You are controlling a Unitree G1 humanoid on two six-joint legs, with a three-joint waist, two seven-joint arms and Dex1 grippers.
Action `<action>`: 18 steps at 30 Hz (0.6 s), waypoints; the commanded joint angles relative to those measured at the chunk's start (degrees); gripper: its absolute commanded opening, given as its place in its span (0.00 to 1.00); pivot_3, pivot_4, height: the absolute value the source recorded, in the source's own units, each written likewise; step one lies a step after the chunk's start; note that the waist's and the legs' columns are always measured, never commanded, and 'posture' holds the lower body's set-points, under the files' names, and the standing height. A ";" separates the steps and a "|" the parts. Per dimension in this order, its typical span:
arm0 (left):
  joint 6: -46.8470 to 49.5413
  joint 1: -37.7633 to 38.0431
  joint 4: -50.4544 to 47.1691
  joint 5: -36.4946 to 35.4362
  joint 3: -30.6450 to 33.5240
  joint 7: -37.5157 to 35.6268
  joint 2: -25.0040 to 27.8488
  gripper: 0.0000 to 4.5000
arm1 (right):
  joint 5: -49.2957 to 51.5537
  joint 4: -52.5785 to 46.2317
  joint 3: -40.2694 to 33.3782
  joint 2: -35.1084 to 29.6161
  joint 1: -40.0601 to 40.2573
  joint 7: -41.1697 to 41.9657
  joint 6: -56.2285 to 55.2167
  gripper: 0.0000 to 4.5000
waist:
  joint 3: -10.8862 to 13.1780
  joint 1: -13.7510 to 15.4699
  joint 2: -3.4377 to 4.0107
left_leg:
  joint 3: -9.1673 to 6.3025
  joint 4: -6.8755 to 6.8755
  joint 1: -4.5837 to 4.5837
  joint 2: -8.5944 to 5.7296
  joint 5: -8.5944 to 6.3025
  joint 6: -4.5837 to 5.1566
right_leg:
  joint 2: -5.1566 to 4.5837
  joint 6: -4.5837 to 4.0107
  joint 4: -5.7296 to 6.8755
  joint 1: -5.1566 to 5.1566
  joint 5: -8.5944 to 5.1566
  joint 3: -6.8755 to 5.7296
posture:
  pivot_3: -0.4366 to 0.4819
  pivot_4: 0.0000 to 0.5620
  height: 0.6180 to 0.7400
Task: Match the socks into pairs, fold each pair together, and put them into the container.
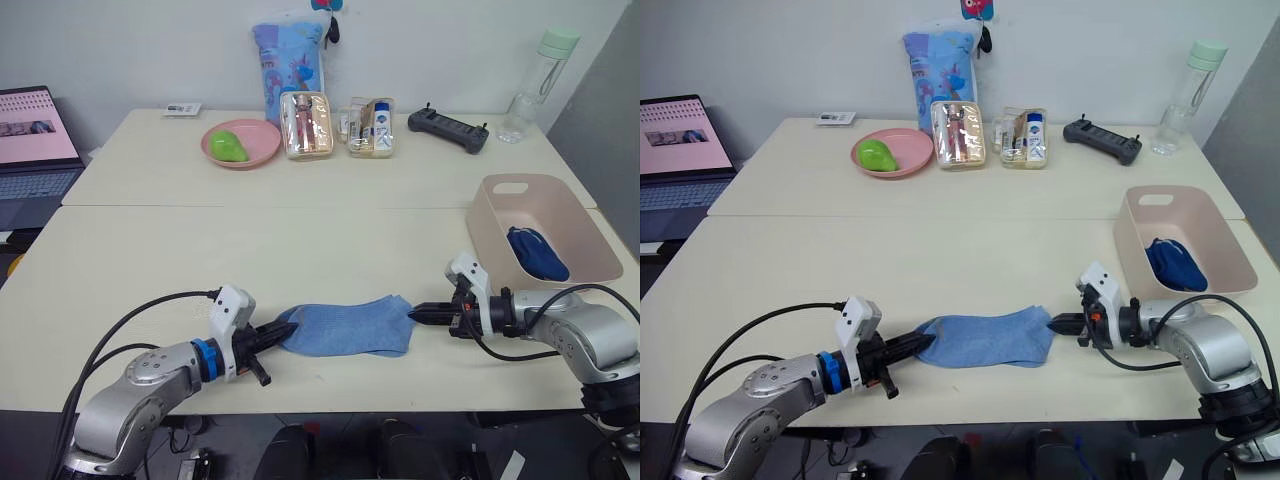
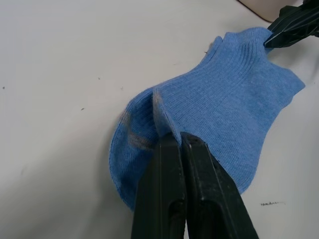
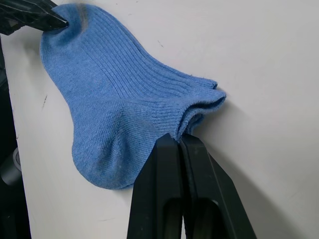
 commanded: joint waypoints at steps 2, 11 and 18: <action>1.06 2.36 -4.61 -3.56 5.44 0.70 0.33 0.01 | 3.24 -3.49 -2.07 -0.29 -1.52 0.86 1.76 0.00 | 0.00 0.01 0.00 | -0.02 0.00 0.00 0.00 0.00 0.00 | 0.00 0.00 0.00 0.00 0.00 -0.01 | 0.48 0.27 1.00; 2.52 4.09 -4.83 -4.38 5.87 0.98 0.59 0.01 | 1.40 -2.40 0.78 1.47 -3.30 -1.51 1.90 0.00 | 0.00 0.08 0.00 | 0.00 0.00 0.00 0.00 0.00 0.00 | 0.00 0.00 -0.01 0.01 0.00 -0.01 | 0.48 0.27 1.00; 0.38 2.28 -2.20 -0.88 3.90 1.34 -0.21 0.01 | 0.14 -2.08 1.44 0.12 -2.53 -1.33 2.03 0.00 | 0.00 0.14 0.00 | 0.00 0.00 0.00 -0.01 0.00 0.00 | -0.01 0.00 -0.01 0.01 0.00 -0.01 | 0.48 0.27 1.00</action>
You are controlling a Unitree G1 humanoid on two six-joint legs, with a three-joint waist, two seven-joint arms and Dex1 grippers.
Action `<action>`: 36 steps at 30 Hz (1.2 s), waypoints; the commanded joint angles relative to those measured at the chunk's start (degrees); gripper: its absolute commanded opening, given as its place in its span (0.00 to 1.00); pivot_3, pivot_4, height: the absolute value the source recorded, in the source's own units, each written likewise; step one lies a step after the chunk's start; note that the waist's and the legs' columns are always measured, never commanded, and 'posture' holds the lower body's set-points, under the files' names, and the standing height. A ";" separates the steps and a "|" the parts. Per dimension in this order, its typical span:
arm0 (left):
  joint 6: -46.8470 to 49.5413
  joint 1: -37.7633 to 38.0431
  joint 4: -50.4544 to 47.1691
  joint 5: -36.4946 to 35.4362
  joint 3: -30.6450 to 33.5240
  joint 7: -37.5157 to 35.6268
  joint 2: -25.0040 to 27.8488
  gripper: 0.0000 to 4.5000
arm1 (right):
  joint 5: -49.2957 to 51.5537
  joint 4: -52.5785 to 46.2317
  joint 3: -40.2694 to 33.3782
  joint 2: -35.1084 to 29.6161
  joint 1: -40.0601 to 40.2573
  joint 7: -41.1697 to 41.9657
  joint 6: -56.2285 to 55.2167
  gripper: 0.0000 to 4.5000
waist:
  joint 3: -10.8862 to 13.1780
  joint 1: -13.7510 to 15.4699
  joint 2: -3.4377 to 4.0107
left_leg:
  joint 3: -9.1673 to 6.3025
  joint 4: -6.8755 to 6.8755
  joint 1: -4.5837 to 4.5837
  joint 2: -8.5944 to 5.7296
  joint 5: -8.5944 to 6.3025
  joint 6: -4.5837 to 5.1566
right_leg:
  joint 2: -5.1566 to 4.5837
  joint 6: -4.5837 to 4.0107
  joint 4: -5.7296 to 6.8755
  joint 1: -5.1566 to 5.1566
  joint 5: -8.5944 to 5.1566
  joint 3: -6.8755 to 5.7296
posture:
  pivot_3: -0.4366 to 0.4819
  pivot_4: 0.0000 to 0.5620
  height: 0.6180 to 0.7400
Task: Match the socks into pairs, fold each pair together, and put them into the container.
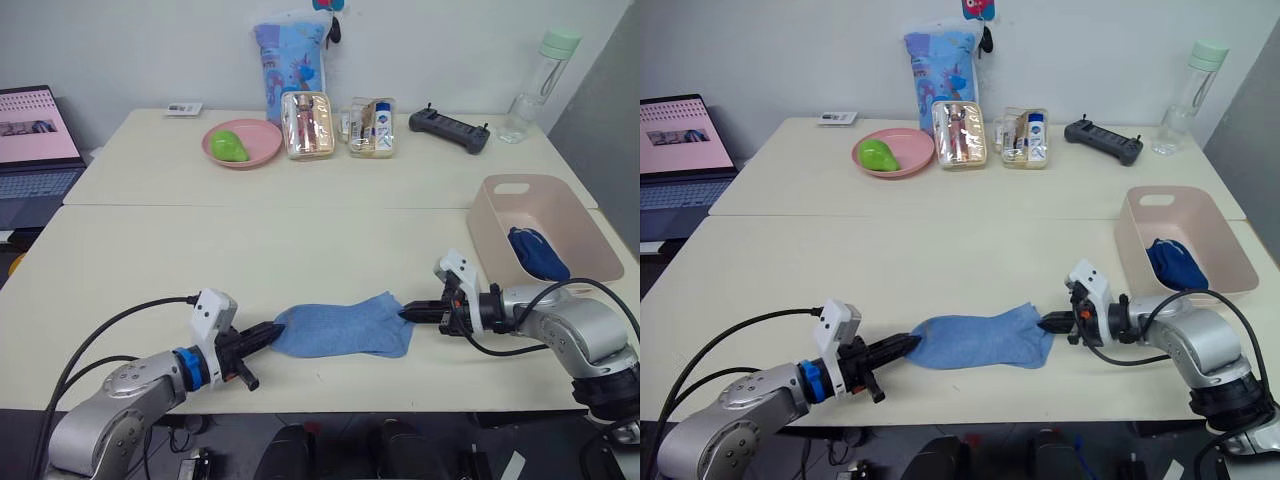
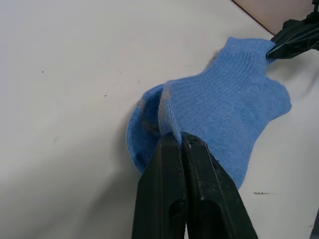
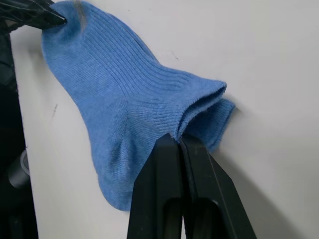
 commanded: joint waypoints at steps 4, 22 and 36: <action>-2.53 -1.41 1.08 2.70 -1.49 -0.31 -0.45 0.01 | 0.33 -1.41 -0.87 -1.12 0.07 0.17 0.21 0.00 | 0.00 -0.03 0.00 | 0.00 0.00 0.00 0.01 0.00 0.00 | 0.00 0.00 0.00 0.00 0.00 0.00 | 0.48 0.27 1.00; -4.90 -3.48 3.73 5.43 -2.21 -0.11 -2.25 0.20 | -1.17 -2.40 0.23 -2.49 0.50 1.03 -1.70 0.15 | 0.00 0.01 0.00 | -0.01 0.00 0.00 0.00 0.00 0.00 | 0.00 0.00 -0.01 0.00 0.00 0.00 | 0.48 0.27 1.00; -8.79 -9.95 2.16 4.35 -0.38 -8.29 3.83 0.66 | -3.45 -3.25 0.23 3.26 -3.75 2.64 -16.21 0.66 | 0.00 -0.25 0.01 | 0.01 -0.02 0.05 0.02 0.00 -0.01 | 0.04 0.00 0.02 0.02 0.00 -0.01 | 0.48 0.27 1.00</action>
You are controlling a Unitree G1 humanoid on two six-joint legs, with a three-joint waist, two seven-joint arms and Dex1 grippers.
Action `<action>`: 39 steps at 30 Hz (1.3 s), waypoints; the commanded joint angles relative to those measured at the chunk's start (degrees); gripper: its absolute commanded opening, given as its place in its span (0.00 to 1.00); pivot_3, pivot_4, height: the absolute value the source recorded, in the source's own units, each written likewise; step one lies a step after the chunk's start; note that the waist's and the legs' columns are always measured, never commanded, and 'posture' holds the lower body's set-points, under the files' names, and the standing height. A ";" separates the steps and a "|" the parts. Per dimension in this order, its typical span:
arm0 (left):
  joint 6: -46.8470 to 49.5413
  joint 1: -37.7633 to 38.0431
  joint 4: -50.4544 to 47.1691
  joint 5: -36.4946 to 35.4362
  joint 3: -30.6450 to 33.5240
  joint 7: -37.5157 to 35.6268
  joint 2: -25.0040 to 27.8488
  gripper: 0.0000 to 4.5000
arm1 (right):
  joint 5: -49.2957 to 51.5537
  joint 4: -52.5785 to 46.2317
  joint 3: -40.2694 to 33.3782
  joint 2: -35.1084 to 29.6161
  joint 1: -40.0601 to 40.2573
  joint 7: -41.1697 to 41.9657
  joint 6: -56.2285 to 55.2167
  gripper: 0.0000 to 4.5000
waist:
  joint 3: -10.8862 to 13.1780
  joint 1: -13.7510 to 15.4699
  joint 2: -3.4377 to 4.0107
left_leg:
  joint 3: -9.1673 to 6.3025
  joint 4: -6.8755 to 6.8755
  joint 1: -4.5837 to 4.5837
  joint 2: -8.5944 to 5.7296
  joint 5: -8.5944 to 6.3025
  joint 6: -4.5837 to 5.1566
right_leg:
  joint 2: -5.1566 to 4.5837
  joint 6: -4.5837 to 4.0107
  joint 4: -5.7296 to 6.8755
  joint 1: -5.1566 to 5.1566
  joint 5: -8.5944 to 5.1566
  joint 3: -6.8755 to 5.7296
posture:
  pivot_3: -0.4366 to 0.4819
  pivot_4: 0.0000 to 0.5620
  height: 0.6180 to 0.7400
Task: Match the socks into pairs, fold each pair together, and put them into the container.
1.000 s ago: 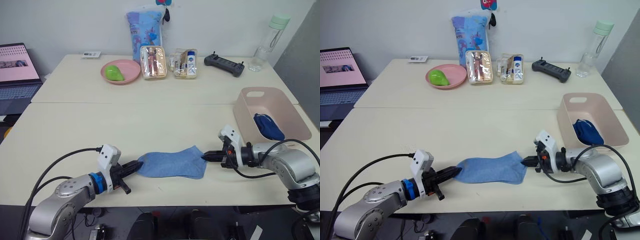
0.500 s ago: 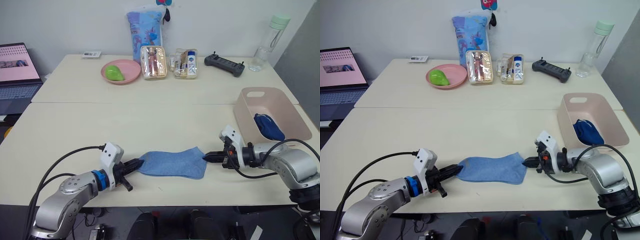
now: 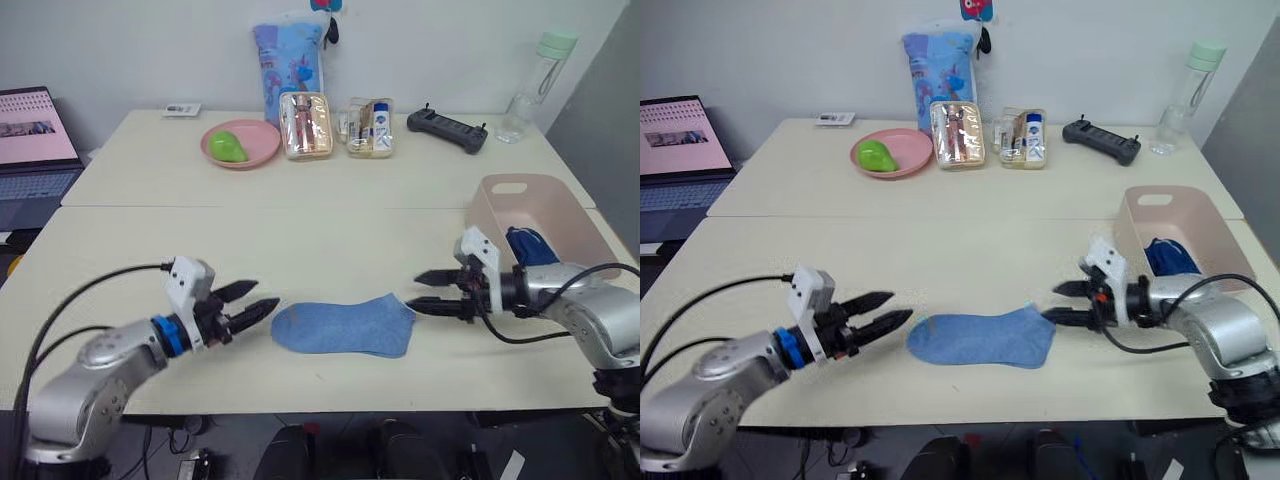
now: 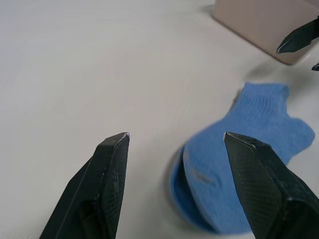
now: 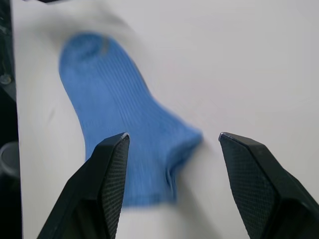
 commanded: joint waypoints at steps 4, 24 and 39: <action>-13.79 -1.08 4.75 14.44 -13.59 -4.53 -0.18 0.43 | -11.25 1.32 11.11 6.07 1.58 -2.27 -15.16 0.42 | 0.00 0.17 0.00 | 0.00 0.00 -0.10 -0.03 0.00 -0.01 | -0.04 0.00 -0.09 -0.05 0.00 0.01 | 0.48 0.27 1.00; -21.99 -0.67 12.59 17.81 -14.65 -10.83 1.00 0.01 | -5.09 -3.76 1.33 -4.16 14.57 3.03 -12.12 0.00 | -0.10 0.14 0.07 | -0.04 0.01 0.01 0.01 0.00 0.01 | -0.06 0.00 -0.02 0.04 0.00 -0.04 | 0.48 0.27 1.00; -17.88 -2.00 5.59 14.19 -11.64 -9.66 0.79 0.00 | -3.83 -2.93 3.02 1.09 12.39 -7.22 2.20 0.92 | -0.11 0.25 0.06 | -0.03 0.01 -0.03 0.01 0.00 0.01 | -0.04 0.00 -0.01 -0.01 0.00 -0.03 | 0.48 0.27 1.00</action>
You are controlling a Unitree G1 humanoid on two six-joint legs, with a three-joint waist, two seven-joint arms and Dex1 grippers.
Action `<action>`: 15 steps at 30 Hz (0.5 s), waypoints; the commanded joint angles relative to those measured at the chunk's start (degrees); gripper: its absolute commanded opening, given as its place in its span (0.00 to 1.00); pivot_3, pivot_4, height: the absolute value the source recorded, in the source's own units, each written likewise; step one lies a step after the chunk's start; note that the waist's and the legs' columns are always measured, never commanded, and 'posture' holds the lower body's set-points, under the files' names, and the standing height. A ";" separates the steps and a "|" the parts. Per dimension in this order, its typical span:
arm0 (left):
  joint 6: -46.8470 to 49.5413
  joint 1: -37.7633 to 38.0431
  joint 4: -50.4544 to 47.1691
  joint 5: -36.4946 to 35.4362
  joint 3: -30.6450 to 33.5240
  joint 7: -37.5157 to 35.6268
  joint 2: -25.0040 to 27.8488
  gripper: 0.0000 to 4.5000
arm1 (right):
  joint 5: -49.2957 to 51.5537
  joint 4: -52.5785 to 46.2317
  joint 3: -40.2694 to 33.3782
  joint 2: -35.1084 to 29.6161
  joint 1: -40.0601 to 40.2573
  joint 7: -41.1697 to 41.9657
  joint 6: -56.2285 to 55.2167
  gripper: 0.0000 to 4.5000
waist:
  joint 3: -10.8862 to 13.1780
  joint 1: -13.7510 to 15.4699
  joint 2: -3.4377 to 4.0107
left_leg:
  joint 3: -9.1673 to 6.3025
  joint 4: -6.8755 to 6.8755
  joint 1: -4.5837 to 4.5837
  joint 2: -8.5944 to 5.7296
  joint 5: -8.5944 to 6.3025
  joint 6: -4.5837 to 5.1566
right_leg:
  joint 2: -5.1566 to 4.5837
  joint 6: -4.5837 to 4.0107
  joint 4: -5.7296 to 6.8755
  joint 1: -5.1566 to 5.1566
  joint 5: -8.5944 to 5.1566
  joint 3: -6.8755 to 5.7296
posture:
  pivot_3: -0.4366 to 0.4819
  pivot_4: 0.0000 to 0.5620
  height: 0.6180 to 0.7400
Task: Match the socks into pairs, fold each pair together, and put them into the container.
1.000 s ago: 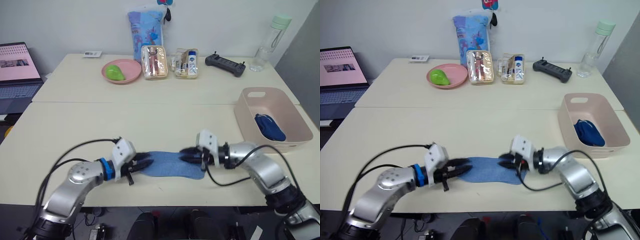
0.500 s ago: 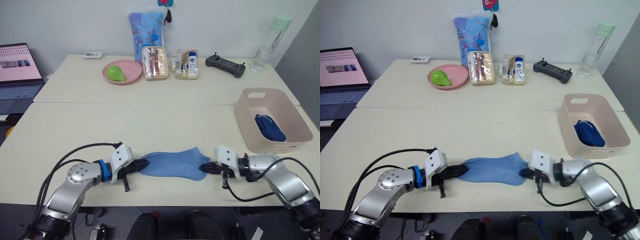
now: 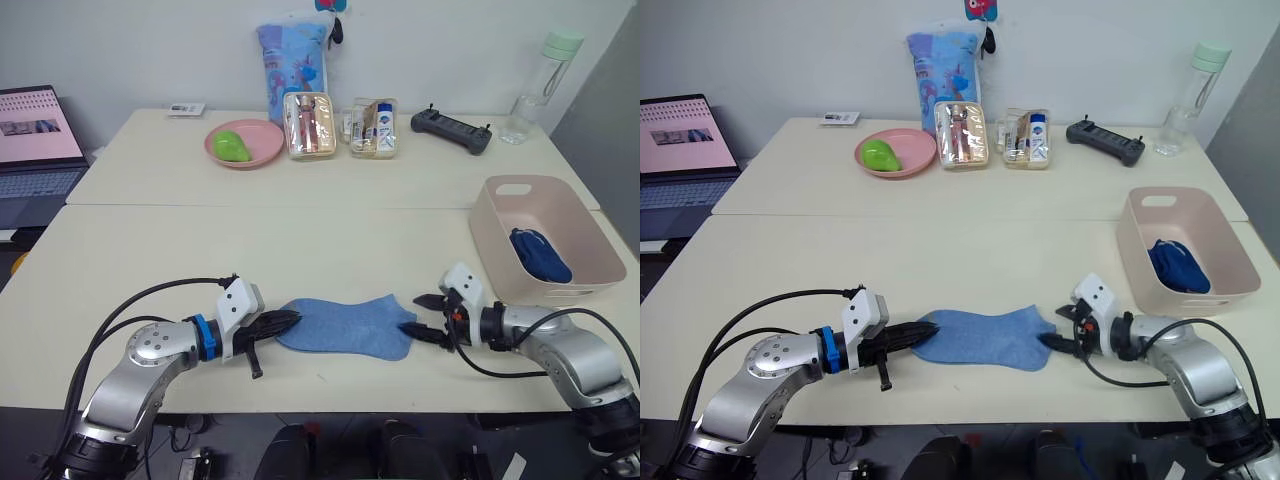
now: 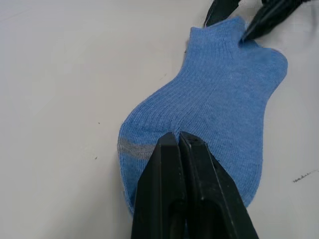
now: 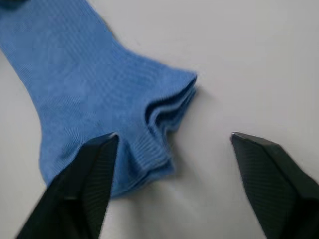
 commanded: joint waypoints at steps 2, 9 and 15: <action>0.98 -1.56 -4.18 -2.13 2.37 -0.24 0.70 0.00 | 2.62 -3.56 1.34 0.69 0.20 1.35 2.98 0.83 | 0.00 -0.10 0.00 | 0.01 0.00 0.01 0.00 0.00 0.00 | 0.00 0.00 0.01 0.00 0.00 0.00 | 0.48 0.27 1.00; 5.39 -0.79 -6.10 -2.79 2.15 -0.96 3.15 0.00 | 5.15 -3.93 -1.10 1.66 -1.02 -0.18 6.78 0.29 | 0.00 -0.12 0.01 | 0.01 0.00 0.00 0.00 0.00 0.00 | 0.01 0.00 0.01 0.00 0.00 0.01 | 0.48 0.27 1.00; 3.95 -0.97 -4.17 -0.07 0.54 1.58 0.68 0.00 | 5.71 -4.07 -1.88 1.10 -1.26 0.17 7.38 0.01 | 0.00 -0.10 0.01 | 0.00 0.00 0.00 0.00 0.00 0.00 | 0.01 0.00 0.01 0.00 0.00 0.00 | 0.48 0.27 1.00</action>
